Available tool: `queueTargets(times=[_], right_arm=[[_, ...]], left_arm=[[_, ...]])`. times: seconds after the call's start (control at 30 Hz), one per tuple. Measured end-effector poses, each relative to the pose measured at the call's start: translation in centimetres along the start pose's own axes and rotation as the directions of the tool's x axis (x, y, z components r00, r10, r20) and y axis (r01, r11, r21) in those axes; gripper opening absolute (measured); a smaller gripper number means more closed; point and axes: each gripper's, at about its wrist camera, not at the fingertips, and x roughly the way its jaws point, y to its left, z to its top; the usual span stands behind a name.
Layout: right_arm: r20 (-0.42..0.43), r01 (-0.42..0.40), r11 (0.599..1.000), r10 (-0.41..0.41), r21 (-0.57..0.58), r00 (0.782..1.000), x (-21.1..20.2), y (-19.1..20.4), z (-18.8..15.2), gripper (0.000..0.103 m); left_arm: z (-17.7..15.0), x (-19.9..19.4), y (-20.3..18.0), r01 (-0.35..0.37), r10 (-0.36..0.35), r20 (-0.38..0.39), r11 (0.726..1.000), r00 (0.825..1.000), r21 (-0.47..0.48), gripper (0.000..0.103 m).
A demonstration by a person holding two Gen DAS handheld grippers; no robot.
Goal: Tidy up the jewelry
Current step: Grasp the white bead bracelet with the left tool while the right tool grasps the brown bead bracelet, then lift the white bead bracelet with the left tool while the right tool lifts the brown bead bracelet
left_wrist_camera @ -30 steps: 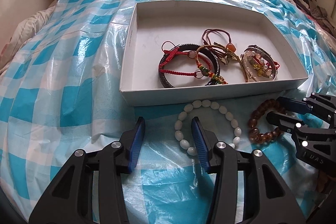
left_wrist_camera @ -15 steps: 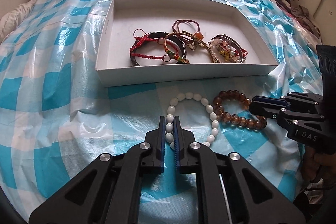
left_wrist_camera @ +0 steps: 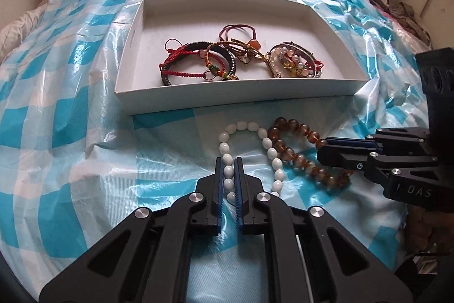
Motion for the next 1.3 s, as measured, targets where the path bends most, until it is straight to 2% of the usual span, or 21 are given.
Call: queueTargets(times=[0.13, 0.3, 0.4, 0.5, 0.67, 0.77, 0.97, 1.3], right_arm=[[0.125, -0.113, 0.994, 0.111, 0.007, 0.986, -3.9, 1.3, -0.6, 0.012], [0.197, -0.152, 0.988, 0.152, -0.013, 0.969, -7.1, 3.8, -1.3, 0.012], [0.228, -0.178, 0.984, 0.176, -0.013, 0.958, -8.8, 4.7, -1.9, 0.012], [0.258, -0.163, 0.986, 0.163, -0.021, 0.952, -10.2, 5.3, -2.8, 0.012], [0.213, -0.029, 0.998, 0.039, -0.047, 0.976, -9.9, 5.9, -4.3, 0.012], [0.217, -0.047, 0.999, 0.05, -0.022, 0.975, -10.2, 5.3, -5.1, 0.012], [0.305, -0.077, 0.997, 0.075, -0.007, 0.949, -13.2, 5.1, -5.0, 0.012], [0.417, -0.096, 0.995, 0.092, -0.013, 0.904, -16.8, 6.4, -4.0, 0.012]], left_arm=[[-0.4, -3.1, 0.6, 0.091, -0.086, 0.06, 0.992, 0.995, -0.088, 0.007], [-1.2, -7.3, 0.9, 0.183, -0.16, 0.151, 0.971, 0.975, -0.155, 0.007], [-1.5, -9.7, 0.4, 0.199, -0.17, 0.185, 0.968, 0.968, -0.151, 0.007], [-1.7, -11.9, -0.3, 0.188, -0.159, 0.212, 0.974, 0.964, -0.126, 0.007], [-2.0, -14.3, -1.2, 0.162, -0.135, 0.24, 0.982, 0.961, -0.096, 0.007], [-2.2, -15.2, -1.6, 0.155, -0.13, 0.25, 0.984, 0.959, -0.083, 0.007], [-2.4, -16.5, -2.5, 0.132, -0.112, 0.268, 0.99, 0.957, -0.057, 0.007], [-2.4, -17.8, -4.4, 0.023, -0.019, 0.294, 1.0, 0.956, -0.01, 0.007]])
